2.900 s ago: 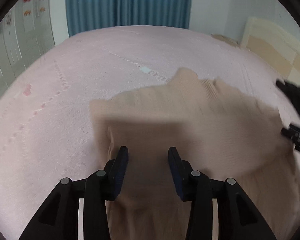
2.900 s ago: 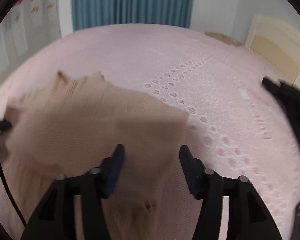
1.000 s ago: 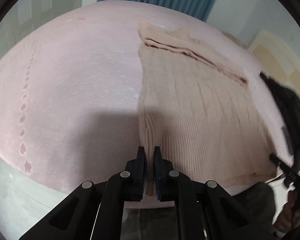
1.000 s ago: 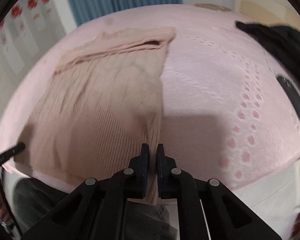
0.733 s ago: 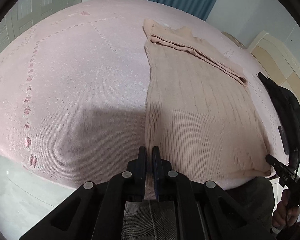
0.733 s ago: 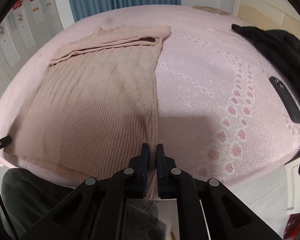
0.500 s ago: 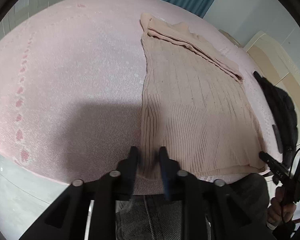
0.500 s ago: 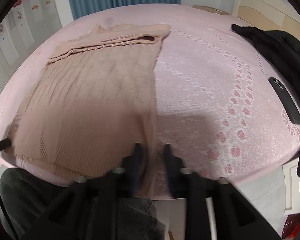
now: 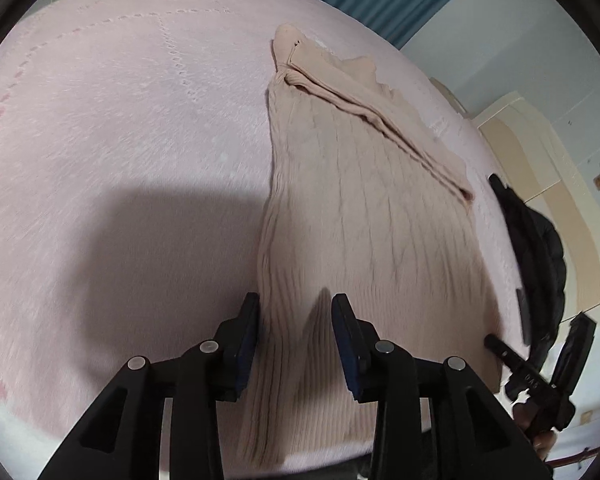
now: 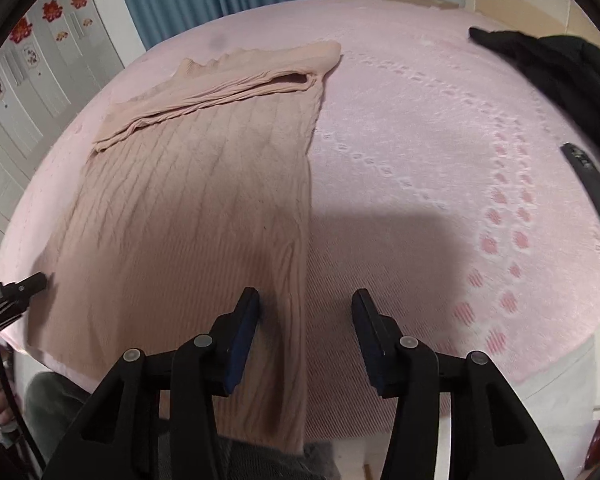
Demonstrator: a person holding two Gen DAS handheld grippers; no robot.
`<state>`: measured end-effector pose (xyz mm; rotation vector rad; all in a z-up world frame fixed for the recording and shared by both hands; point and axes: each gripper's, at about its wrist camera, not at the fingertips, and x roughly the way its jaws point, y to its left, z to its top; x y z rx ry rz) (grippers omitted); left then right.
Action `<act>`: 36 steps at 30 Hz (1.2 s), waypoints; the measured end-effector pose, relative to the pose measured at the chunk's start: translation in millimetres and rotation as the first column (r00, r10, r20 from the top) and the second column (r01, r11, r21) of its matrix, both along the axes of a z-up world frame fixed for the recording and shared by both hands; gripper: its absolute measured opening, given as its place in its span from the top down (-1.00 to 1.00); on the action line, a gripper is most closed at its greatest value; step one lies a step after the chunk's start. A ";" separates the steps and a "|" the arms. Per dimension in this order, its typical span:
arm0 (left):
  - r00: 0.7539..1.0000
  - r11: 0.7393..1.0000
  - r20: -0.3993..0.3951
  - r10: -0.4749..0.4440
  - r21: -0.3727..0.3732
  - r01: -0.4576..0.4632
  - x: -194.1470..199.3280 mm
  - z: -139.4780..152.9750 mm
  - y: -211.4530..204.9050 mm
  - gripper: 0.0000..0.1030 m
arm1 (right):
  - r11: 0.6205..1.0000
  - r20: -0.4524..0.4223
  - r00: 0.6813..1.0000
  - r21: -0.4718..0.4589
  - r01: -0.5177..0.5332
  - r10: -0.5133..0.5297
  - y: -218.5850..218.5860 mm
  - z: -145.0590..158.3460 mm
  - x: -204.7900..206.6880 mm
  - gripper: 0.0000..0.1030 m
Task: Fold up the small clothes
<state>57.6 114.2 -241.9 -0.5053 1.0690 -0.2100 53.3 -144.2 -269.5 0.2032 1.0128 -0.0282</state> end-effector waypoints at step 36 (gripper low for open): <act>0.994 0.975 -0.025 -0.109 -0.197 0.102 -63.5 -9.8 -7.1 0.30 | 0.981 -0.009 0.994 0.159 -0.108 0.111 3.0 -0.5 -38.8 -0.03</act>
